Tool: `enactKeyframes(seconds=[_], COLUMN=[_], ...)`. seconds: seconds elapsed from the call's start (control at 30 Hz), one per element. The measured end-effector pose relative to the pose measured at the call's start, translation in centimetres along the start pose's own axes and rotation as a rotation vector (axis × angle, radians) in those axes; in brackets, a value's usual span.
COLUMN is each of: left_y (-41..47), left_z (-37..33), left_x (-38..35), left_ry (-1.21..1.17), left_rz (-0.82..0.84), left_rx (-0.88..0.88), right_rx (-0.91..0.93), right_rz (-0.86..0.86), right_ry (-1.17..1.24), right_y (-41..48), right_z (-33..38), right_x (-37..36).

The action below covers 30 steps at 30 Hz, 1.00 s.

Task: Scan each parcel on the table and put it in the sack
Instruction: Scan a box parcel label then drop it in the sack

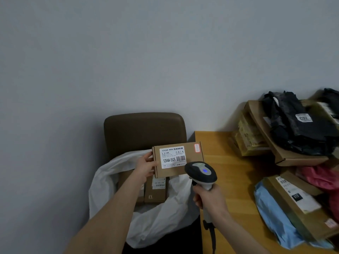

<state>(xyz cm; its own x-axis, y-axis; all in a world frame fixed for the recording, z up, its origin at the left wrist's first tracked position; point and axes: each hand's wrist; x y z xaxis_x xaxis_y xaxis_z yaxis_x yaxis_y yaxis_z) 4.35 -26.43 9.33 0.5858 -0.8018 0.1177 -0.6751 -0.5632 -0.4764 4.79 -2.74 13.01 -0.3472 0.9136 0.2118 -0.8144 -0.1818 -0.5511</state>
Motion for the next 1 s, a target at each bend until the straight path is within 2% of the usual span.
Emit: enactKeyframes(seconds=[0.2,0.4,0.57,0.73,0.9,1.0], left_y=[-0.1,0.5,1.9,4.8,9.5,11.6], left_z=[0.8,2.6,6.1,10.7,15.2,17.5], left_x=[0.8,3.1,7.5,10.0,8.2,5.6], left_ry=[-0.032,-0.044,0.060,0.260,0.404,0.395], left_rz=[-0.014,-0.055,-0.225,-0.362,-0.287,-0.192], left_rx=[0.015,0.052,0.066,0.040,0.043,0.091], right_rx=[-0.018,-0.047,-0.077,-0.116,-0.177,-0.207], right_rz=[0.035,0.049,0.018,0.010,-0.027,-0.055], right_ry=[-0.029,0.063,0.098,0.052,0.046,0.027], right_y=[0.2,1.9,5.4,10.0,14.4,15.8], right_z=[0.2,1.1,1.5,0.2,-3.3,-5.5], right_x=[-0.5,-2.2,-4.6,-7.6,-9.7,-9.9])
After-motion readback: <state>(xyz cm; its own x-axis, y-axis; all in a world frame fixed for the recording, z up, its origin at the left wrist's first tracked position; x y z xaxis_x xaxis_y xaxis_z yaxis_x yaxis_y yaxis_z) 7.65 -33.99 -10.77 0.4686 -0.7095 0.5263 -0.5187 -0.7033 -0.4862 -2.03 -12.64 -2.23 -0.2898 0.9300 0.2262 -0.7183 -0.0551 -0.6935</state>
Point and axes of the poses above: each hand's wrist, its own y-axis towards the middle knuckle, its own x-axis out of the back of the hand, z = x × y, and after that the axes turned 4 degrees about -x, right-handed
